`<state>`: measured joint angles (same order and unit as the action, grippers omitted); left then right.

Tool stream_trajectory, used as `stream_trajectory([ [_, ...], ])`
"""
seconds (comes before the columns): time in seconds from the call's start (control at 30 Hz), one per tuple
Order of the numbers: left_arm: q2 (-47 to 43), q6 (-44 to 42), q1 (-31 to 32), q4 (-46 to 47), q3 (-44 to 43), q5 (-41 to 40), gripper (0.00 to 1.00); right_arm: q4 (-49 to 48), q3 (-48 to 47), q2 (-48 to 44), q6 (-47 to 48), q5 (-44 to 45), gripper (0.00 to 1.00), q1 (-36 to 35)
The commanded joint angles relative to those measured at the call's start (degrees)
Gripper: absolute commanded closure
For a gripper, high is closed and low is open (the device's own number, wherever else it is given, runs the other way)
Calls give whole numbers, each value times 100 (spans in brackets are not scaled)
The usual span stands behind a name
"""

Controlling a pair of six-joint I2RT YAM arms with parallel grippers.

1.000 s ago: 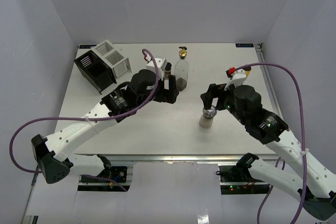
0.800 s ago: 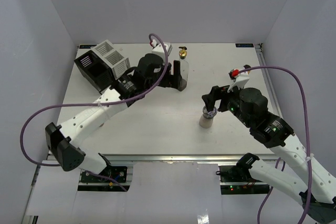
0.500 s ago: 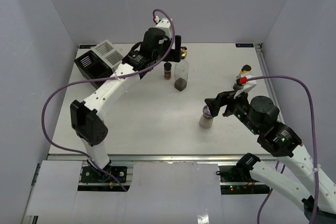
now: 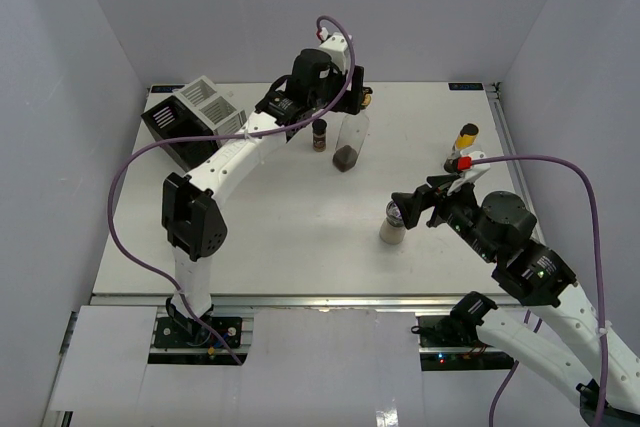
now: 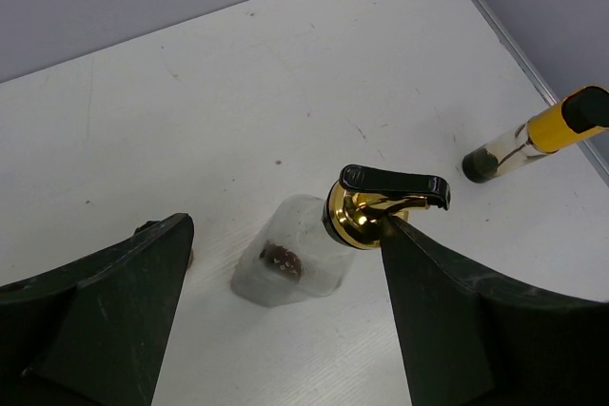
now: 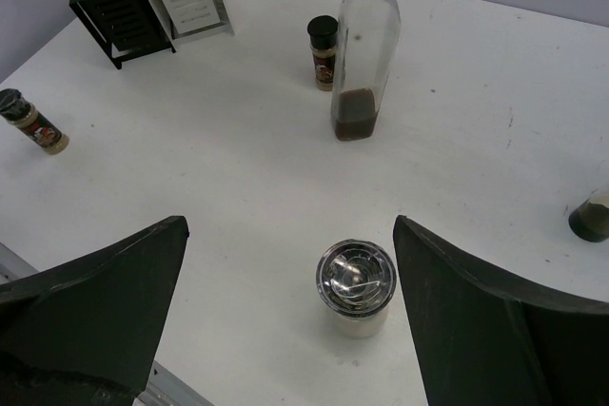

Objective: Organize the condiment bottles

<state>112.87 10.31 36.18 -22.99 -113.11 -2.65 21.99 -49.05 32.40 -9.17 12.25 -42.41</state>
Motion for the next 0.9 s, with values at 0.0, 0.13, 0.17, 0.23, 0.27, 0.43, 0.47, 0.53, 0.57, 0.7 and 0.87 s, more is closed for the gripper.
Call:
stream_trajectory([
  [0.0,-206,-144,11,-97,363,-63,10,-342,45,-85,143,76,5,-4],
  [0.13,-367,-135,11,-56,518,-206,10,-362,45,-85,143,76,4,-4],
  [0.17,-374,-151,11,-85,502,-242,10,-358,45,-81,143,72,4,-8],
  [0.23,-371,-170,11,-150,459,-344,10,-345,37,-84,143,67,4,-13],
  [0.27,-371,-181,11,-180,436,-377,10,-334,31,-90,143,67,4,-13],
  [0.43,-493,-166,11,-189,527,-425,10,-287,10,-146,156,141,4,-4],
  [0.47,-524,-159,11,-191,547,-419,10,-282,8,-155,161,156,4,-5],
  [0.53,-589,-137,11,-222,592,-400,10,-270,-11,-155,175,164,4,-9],
  [0.57,-623,-127,11,-232,622,-395,9,-265,-16,-155,194,164,4,-4],
  [0.7,-874,-65,11,-248,866,-411,9,-265,-50,-138,213,164,4,-4],
  [0.87,-1098,-38,11,-305,1128,-504,9,-256,-72,-120,224,136,4,-11],
])
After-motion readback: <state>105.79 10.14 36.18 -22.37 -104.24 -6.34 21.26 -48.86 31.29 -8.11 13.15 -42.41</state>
